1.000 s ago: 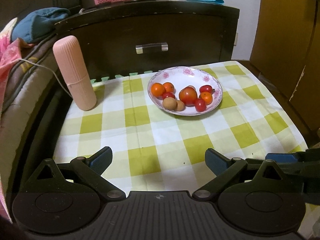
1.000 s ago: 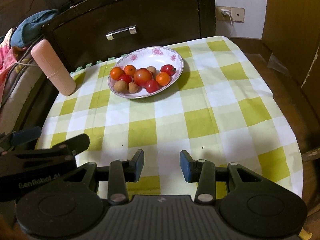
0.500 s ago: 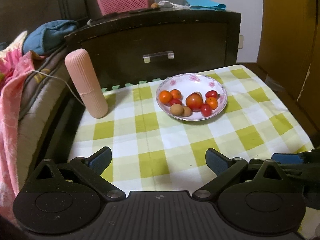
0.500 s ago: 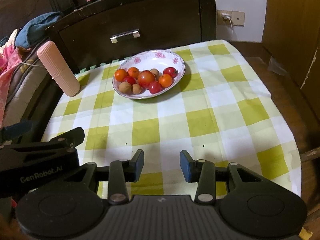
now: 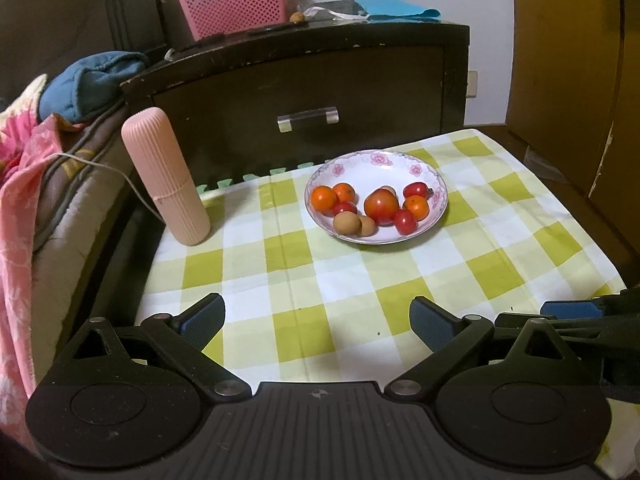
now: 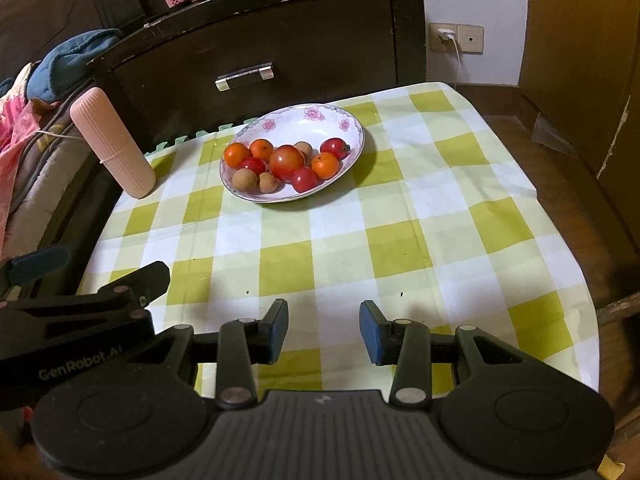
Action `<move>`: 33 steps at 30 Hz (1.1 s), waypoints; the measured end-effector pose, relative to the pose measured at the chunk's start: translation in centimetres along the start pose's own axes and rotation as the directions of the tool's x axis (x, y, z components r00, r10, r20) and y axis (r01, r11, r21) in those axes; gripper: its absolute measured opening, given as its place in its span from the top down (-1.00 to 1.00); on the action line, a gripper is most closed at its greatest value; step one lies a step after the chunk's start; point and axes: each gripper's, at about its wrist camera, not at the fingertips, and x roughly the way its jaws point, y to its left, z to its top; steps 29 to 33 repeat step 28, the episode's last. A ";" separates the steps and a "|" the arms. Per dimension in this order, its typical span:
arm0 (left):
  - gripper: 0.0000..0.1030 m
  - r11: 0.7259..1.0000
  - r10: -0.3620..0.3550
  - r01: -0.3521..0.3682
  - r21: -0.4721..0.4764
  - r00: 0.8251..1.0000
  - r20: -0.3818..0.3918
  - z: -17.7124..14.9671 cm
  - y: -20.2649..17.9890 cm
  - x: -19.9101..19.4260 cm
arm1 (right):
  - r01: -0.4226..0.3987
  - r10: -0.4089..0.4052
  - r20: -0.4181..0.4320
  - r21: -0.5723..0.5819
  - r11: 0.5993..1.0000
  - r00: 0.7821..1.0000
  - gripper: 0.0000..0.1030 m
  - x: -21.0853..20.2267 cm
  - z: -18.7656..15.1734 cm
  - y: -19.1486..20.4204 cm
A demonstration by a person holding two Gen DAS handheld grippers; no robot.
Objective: Organize fruits
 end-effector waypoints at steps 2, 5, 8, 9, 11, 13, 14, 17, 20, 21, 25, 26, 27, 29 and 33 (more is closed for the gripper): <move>-0.95 1.000 -0.004 0.004 -0.004 1.000 -0.004 0.0 0.1 0.1 | 0.000 0.000 -0.001 0.001 1.000 1.000 0.26 0.0 0.0 0.0; -0.95 1.000 0.000 0.000 0.001 1.000 -0.007 0.0 0.0 0.2 | 0.001 -0.001 -0.002 0.001 1.000 1.000 0.26 0.0 0.0 0.0; -0.95 1.000 -0.001 0.001 -0.001 1.000 -0.012 0.0 0.0 0.2 | 0.003 -0.003 -0.008 0.001 1.000 1.000 0.26 0.2 0.0 -0.1; -0.95 1.000 -0.003 0.003 -0.003 1.000 -0.014 0.0 0.0 0.3 | 0.004 -0.004 -0.009 0.001 1.000 1.000 0.26 0.2 0.0 -0.1; -0.95 1.000 -0.004 0.004 -0.005 1.000 -0.016 0.0 0.0 0.3 | 0.004 -0.004 -0.010 0.002 1.000 1.000 0.26 0.3 -0.1 -0.1; -0.95 1.000 -0.005 0.005 -0.005 1.000 -0.017 0.0 0.1 0.3 | 0.004 -0.004 -0.011 0.002 1.000 1.000 0.26 0.3 -0.1 -0.1; -0.95 1.000 -0.006 0.006 -0.007 1.000 -0.019 0.0 0.1 0.3 | 0.004 -0.004 -0.011 0.003 1.000 1.000 0.26 0.3 -0.1 -0.1; -0.95 1.000 -0.009 0.009 -0.011 1.000 -0.023 0.0 0.1 0.4 | 0.004 -0.004 -0.011 0.002 1.000 1.000 0.26 0.3 -0.1 -0.1; -0.95 1.000 -0.008 0.008 -0.012 1.000 -0.024 0.0 0.1 0.4 | 0.004 -0.004 -0.012 0.004 1.000 1.000 0.26 0.4 -0.1 -0.1; -0.95 1.000 -0.008 0.008 -0.013 1.000 -0.026 0.0 0.1 0.5 | 0.005 -0.005 -0.011 0.003 1.000 1.000 0.26 0.3 -0.1 -0.1; -0.95 1.000 -0.013 0.013 -0.013 0.999 -0.032 0.0 0.2 0.6 | 0.005 -0.005 -0.013 0.003 1.000 1.000 0.26 0.4 -0.1 -0.1; -0.95 1.000 -0.015 0.014 -0.012 0.999 -0.033 0.0 0.2 0.6 | 0.006 -0.006 -0.014 0.003 1.000 1.000 0.26 0.4 -0.1 -0.1; -0.95 1.000 -0.018 0.017 -0.012 0.999 -0.034 0.0 0.2 0.6 | 0.006 -0.005 -0.015 0.003 1.000 1.000 0.26 0.4 -0.2 -0.1; -0.95 1.000 -0.020 0.019 -0.014 0.999 -0.037 0.0 0.3 0.7 | 0.005 -0.005 -0.015 0.004 1.000 1.000 0.26 0.5 -0.1 -0.1; -0.95 1.000 -0.020 0.019 -0.014 0.999 -0.037 0.0 0.3 0.7 | 0.005 -0.005 -0.015 0.004 1.000 1.000 0.26 0.5 -0.1 -0.1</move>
